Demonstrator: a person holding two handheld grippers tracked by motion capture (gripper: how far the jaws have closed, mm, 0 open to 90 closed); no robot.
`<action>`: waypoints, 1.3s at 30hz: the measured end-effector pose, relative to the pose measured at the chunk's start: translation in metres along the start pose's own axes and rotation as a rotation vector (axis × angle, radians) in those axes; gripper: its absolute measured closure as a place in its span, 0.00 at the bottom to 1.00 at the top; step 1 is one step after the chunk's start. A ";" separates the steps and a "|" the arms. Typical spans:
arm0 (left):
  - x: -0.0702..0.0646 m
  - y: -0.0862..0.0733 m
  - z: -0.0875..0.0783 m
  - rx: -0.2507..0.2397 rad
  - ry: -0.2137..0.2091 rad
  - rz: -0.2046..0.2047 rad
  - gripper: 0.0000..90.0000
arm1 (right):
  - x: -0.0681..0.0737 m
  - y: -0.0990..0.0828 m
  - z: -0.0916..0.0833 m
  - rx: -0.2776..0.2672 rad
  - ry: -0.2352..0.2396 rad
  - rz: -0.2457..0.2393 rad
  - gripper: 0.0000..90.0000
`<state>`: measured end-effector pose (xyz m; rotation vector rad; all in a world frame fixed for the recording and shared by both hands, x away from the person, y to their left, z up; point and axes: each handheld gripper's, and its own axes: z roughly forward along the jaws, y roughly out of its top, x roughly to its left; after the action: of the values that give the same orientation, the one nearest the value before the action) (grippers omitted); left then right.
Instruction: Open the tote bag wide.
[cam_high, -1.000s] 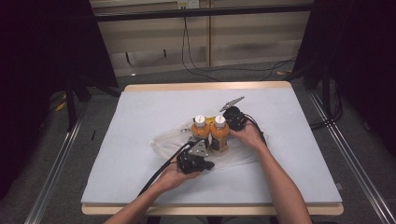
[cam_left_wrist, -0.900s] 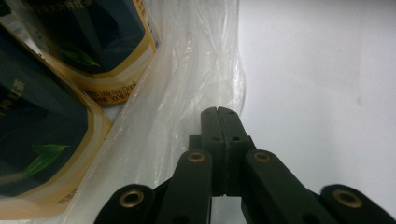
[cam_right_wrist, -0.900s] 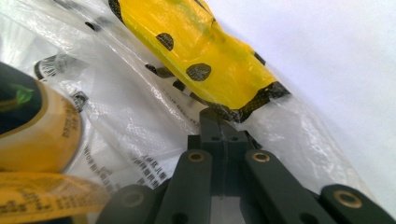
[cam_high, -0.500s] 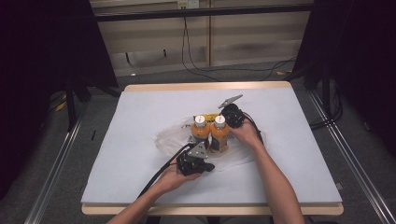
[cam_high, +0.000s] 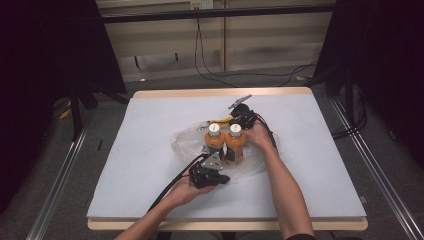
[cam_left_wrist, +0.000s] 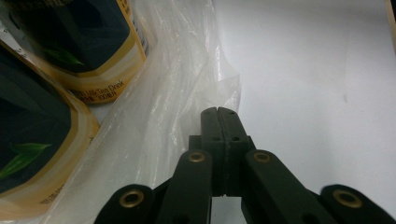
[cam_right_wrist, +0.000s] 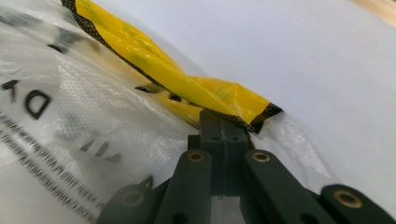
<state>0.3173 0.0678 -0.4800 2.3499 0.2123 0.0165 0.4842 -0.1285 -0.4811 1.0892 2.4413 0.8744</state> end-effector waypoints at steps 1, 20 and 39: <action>0.000 0.000 0.000 0.000 0.000 0.000 1.00 | -0.001 0.001 0.001 -0.001 -0.010 0.001 1.00; -0.006 0.007 -0.015 -0.108 -0.017 -0.036 0.91 | 0.001 -0.006 -0.057 -0.177 0.102 0.107 0.93; -0.009 -0.010 -0.076 -0.258 0.180 -0.115 0.20 | 0.013 -0.071 -0.151 -0.332 0.046 0.129 0.27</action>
<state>0.3014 0.1270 -0.4324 2.0758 0.4084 0.1887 0.3584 -0.2161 -0.4130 1.1182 2.1725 1.3030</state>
